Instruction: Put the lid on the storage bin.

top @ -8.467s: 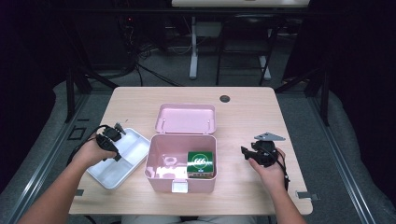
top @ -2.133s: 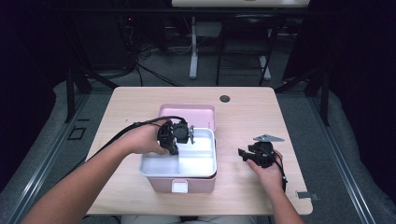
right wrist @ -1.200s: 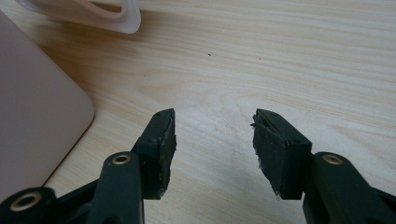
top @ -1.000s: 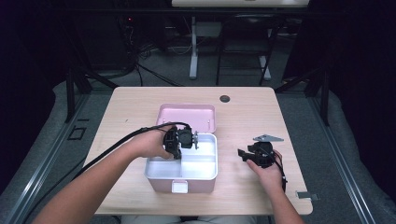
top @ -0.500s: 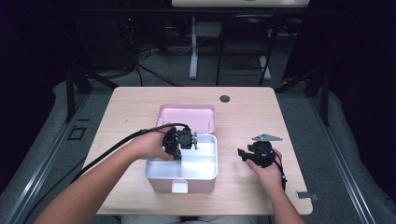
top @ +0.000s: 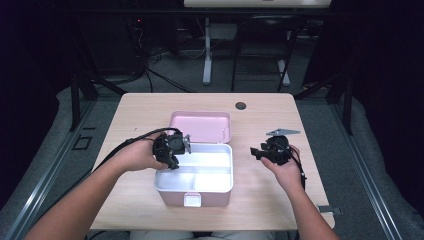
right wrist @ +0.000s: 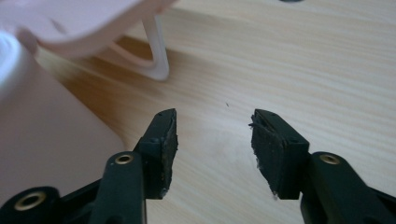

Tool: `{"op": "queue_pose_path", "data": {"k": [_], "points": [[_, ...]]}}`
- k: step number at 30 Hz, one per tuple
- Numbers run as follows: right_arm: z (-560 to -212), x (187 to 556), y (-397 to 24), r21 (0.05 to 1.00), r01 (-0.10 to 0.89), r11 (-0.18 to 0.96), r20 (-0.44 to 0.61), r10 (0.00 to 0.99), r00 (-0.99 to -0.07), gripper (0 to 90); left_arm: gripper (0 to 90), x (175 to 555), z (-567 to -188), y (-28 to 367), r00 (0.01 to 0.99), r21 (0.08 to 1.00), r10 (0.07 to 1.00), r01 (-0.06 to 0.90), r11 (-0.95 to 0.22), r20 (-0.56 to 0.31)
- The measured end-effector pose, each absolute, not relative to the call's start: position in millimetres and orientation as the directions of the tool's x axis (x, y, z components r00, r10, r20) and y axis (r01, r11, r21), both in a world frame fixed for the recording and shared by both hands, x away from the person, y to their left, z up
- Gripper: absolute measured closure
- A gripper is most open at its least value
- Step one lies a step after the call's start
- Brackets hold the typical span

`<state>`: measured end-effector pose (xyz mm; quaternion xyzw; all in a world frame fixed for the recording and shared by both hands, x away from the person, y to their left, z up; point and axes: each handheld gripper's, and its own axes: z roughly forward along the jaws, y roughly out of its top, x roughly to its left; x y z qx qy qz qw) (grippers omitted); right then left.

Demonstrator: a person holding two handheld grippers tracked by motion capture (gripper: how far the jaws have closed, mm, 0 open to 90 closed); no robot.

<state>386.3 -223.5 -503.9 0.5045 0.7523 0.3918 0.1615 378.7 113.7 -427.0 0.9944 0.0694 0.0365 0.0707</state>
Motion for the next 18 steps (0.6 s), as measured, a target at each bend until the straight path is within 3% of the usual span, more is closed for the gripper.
{"op": "queue_pose_path", "data": {"k": [18], "points": [[-461, 448, -175, 0.727, 0.677, 0.115, 0.256, 0.869, -0.423, 56.7, 83.9, 375, -438, 126, 0.985, 0.135, 0.161, 0.152, -0.979, 0.061]]}}
